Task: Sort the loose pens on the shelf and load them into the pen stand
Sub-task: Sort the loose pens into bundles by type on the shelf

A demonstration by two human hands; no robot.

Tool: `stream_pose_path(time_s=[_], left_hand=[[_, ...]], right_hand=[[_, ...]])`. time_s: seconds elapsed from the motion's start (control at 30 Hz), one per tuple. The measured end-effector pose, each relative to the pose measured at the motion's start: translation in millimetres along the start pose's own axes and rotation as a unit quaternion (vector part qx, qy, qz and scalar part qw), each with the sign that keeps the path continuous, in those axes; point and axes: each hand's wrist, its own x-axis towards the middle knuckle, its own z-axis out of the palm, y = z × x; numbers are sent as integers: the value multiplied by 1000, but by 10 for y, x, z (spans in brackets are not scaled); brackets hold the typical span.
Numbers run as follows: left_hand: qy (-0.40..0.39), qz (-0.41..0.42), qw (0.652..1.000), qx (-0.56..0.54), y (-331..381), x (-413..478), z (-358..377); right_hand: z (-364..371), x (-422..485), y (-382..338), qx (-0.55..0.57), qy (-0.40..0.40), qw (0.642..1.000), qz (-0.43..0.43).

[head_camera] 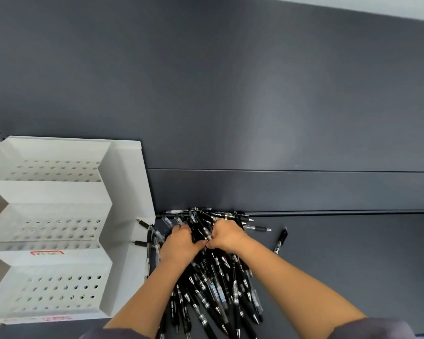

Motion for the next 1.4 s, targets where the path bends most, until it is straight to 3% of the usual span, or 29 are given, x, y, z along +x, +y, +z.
stream_pose_path(time_s=[0.1, 0.2, 0.47, 0.53, 0.7, 0.83, 1.1, 1.27, 1.4], left_hand=[[-3, -2, 1000, -18, 2, -17, 7], [-14, -12, 999, -37, 32, -26, -45], [-86, -54, 994, -52, 13, -56, -73], [-91, -46, 989, -110, 14, -46, -100], [-65, 37, 942, -328, 63, -81, -256], [-35, 98, 922, -374, 418, -45, -307], [-141, 118, 860, -476, 1561, 10, 81], [-143, 166, 914, -342, 2396, 43, 678], [-111, 181, 934, -289, 3233, 16, 1287]], right_hand=[[103, -25, -64, -62, 18, 998, -7], [135, -2, -116, -53, 34, 998, -4], [-1, 49, 128, 150, 26, 988, 19], [8, 50, 158, 171, 24, 985, 4], [-64, 1, 264, 230, 36, 972, -37], [-233, -46, 476, 267, 75, 960, -39], [-634, -278, 1651, 296, 122, 947, 15], [-886, -440, 2724, 306, 148, 939, 59], [-1093, -526, 3700, 311, 139, 935, 97]])
